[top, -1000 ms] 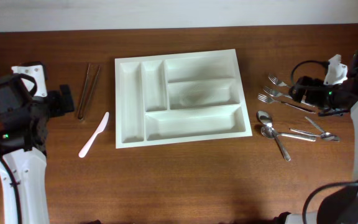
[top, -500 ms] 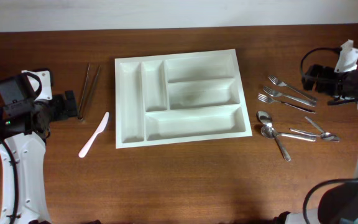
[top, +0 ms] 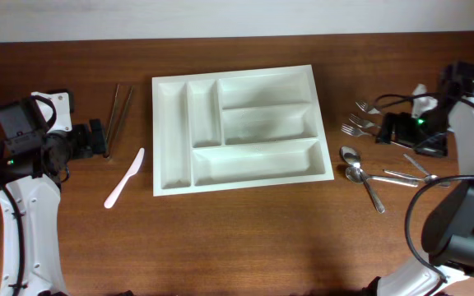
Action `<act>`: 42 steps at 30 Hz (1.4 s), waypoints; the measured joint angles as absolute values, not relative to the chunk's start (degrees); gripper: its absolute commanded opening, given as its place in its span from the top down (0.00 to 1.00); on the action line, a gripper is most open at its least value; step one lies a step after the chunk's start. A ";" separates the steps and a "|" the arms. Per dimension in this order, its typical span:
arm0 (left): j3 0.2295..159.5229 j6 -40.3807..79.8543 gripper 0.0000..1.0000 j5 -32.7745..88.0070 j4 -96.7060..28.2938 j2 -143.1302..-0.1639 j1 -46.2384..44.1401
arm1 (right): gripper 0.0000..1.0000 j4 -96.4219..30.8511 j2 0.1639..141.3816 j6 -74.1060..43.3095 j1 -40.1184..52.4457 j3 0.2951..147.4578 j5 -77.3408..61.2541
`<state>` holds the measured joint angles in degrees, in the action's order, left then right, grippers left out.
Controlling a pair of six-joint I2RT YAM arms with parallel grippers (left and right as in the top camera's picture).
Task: Pack container
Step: 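Raise both arms and move the right gripper over the forks, then lower the right gripper onto a metal fork and close on it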
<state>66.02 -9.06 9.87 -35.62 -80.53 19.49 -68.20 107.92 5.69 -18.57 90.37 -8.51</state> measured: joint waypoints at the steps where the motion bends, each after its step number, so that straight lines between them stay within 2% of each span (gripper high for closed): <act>1: 66.02 -9.08 0.01 9.89 -35.62 -80.53 19.49 | 0.04 -68.05 108.12 5.98 -17.39 90.37 -8.05; 9: 66.02 -9.08 0.01 10.11 -35.62 -80.53 19.49 | 0.04 -63.40 110.87 6.70 -9.98 90.13 -1.83; 17: 66.02 -9.06 0.01 10.11 -35.62 -80.53 19.49 | 0.05 -51.92 110.98 7.92 -11.18 89.93 0.73; 27: 66.02 -9.08 0.01 10.11 -35.62 -80.53 19.49 | 0.01 -54.74 113.36 5.37 -11.70 89.91 1.08; 40: 66.02 -9.08 0.01 10.11 -35.62 -80.53 19.49 | 0.00 -45.63 113.49 22.17 -15.35 89.93 1.34; 42: 66.02 -9.08 0.01 10.11 -35.62 -80.53 19.49 | 0.06 -45.04 113.71 24.38 -15.88 89.93 1.52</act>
